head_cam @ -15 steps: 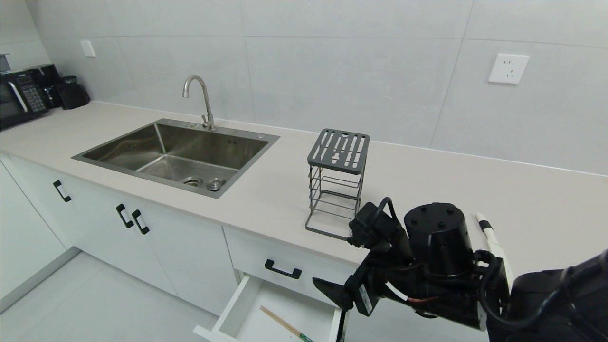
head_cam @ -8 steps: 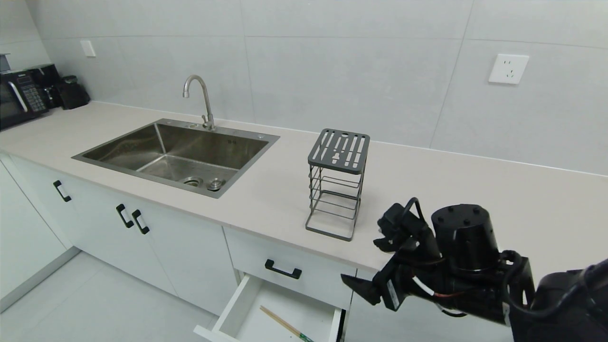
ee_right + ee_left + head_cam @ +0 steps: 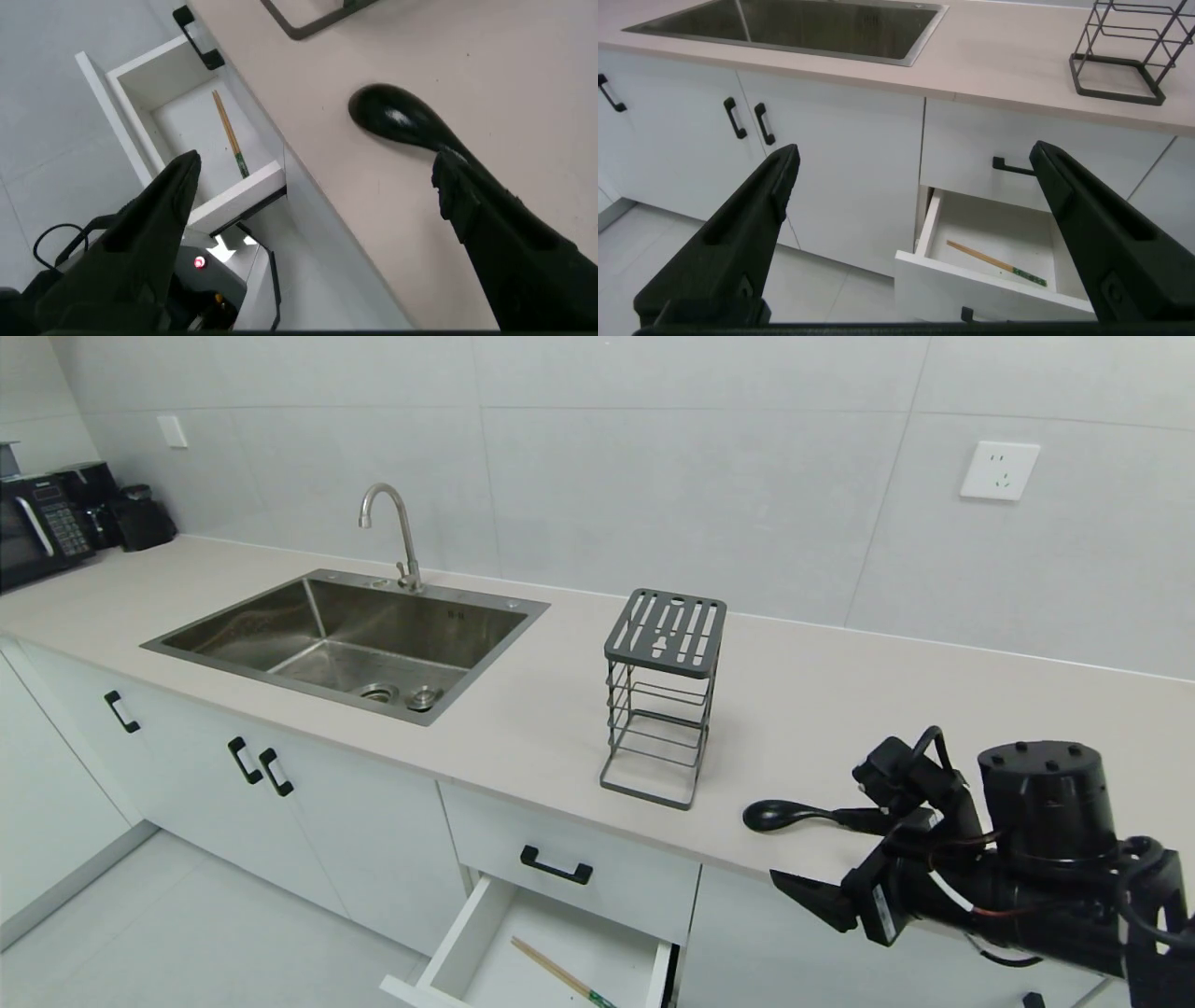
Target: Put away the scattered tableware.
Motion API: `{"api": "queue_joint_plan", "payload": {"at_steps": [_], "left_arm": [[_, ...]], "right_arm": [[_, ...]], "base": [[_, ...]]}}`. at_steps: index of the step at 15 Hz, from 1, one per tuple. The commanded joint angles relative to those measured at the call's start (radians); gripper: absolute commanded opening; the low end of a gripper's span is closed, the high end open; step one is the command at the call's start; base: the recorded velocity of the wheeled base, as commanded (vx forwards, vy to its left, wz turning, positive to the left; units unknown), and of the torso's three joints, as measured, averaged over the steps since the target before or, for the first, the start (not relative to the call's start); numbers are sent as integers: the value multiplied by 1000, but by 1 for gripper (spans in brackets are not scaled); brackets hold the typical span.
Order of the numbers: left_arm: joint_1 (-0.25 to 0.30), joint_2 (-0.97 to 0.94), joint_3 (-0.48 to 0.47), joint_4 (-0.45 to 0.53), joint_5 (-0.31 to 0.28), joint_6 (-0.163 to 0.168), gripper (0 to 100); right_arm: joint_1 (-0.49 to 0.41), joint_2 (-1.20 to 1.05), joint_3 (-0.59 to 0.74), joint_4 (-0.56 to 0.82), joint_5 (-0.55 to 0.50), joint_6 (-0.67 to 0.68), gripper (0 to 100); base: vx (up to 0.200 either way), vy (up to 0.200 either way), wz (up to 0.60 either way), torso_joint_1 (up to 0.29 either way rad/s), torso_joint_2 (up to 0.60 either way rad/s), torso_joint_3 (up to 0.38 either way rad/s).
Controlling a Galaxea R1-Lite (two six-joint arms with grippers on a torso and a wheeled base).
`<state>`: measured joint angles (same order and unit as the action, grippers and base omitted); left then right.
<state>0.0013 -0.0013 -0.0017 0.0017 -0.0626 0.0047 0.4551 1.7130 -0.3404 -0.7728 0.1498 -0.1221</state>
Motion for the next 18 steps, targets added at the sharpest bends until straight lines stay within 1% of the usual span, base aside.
{"api": "queue_joint_plan", "payload": {"at_steps": [1, 4, 8, 10, 18], "left_arm": [[0, 1, 0, 0, 0, 0, 100], [-1, 1, 0, 0, 0, 0, 100], [-1, 1, 0, 0, 0, 0, 100], [0, 1, 0, 0, 0, 0, 100], [0, 1, 0, 0, 0, 0, 100]], "right_arm": [[-15, -30, 6, 1, -1, -2, 100], [-38, 16, 0, 10, -1, -48, 100], [-88, 94, -66, 10, -1, -99, 100], [-110, 116, -66, 12, 1, -131, 100], [-185, 215, -95, 10, 5, -133, 100]], "base": [[0, 0, 0, 0, 0, 0], [0, 0, 0, 0, 0, 0], [0, 0, 0, 0, 0, 0], [0, 0, 0, 0, 0, 0], [0, 0, 0, 0, 0, 0]]}}
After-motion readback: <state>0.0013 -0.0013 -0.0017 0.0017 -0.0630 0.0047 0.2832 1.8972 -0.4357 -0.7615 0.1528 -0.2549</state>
